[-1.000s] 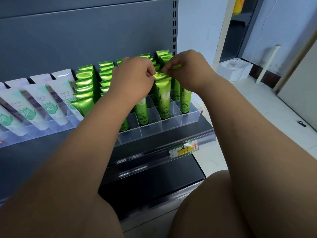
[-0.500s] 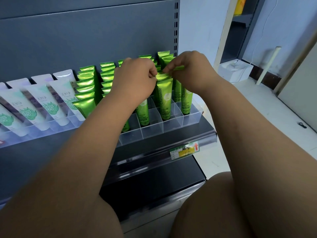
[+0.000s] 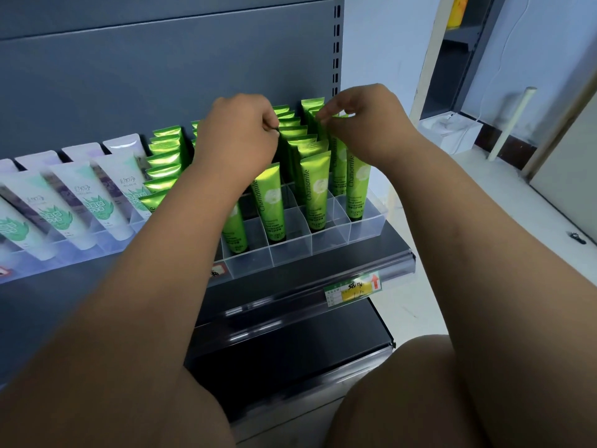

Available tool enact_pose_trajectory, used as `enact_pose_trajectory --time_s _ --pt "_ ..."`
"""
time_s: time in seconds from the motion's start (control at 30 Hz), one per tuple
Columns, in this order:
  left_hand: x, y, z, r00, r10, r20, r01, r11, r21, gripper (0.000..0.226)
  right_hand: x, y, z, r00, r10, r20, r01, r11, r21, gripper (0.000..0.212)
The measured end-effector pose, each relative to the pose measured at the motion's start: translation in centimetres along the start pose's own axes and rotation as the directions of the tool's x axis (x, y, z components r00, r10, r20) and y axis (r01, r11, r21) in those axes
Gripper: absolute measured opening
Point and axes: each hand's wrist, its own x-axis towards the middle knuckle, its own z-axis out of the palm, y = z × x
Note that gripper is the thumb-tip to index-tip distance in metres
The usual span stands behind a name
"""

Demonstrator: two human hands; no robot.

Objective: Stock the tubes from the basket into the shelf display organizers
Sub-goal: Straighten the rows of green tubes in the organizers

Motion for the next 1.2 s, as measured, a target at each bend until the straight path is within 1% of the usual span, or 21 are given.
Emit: enact_pose_trajectory --time_s 0.1,0.2,0.27,0.37,0.43,0.57,0.7,0.9,1.07,1.2 --pt "0.6 0.2 0.4 1.0 0.014 0.01 -0.014 1.0 0.027 0.016 1.1 -0.4 0.3 1.0 0.008 -0.003 -0.008 1.0 -0.009 0.016" --pt "1.3 0.2 1.0 0.999 0.026 0.037 -0.028 0.999 0.044 0.018 2.0 -0.9 0.7 0.999 -0.017 0.034 0.019 0.998 -0.053 0.017" --pt "2.0 0.3 1.2 0.998 0.032 0.063 -0.036 0.998 0.052 0.023 2.8 -1.2 1.0 0.997 -0.035 0.07 0.043 0.993 -0.114 0.018" --pt "2.9 0.6 1.2 0.991 0.043 0.126 -0.057 0.992 0.109 0.035 3.8 -1.2 1.5 0.996 -0.018 0.091 0.04 0.969 -0.243 0.021" --pt "3.3 0.5 1.1 0.989 0.046 0.138 -0.064 0.989 0.132 0.04 4.3 -1.0 1.8 0.995 0.0 0.095 0.028 0.957 -0.288 0.022" --pt "3.6 0.5 1.0 0.988 0.028 0.151 -0.053 0.985 0.162 0.038 4.8 -1.1 2.0 0.993 0.02 0.114 0.014 0.957 -0.29 0.021" --pt "3.8 0.8 1.2 0.982 0.021 0.19 -0.056 0.983 0.177 0.039 5.4 -1.4 2.3 0.991 0.013 0.133 0.032 0.943 -0.332 0.02" --pt "3.7 0.9 1.3 0.985 0.03 0.173 -0.059 0.984 0.168 0.041 5.3 -1.0 2.3 0.987 0.006 0.163 0.061 0.913 -0.403 0.021" --pt "3.6 1.1 1.4 0.987 0.035 0.158 -0.064 0.982 0.18 0.037 5.3 -1.0 2.5 0.988 0.0 0.153 0.059 0.923 -0.381 0.02" --pt "3.6 1.0 1.5 0.986 0.027 0.163 -0.053 0.986 0.157 0.036 5.2 -0.8 2.5 0.989 -0.002 0.147 0.057 0.927 -0.37 0.02"
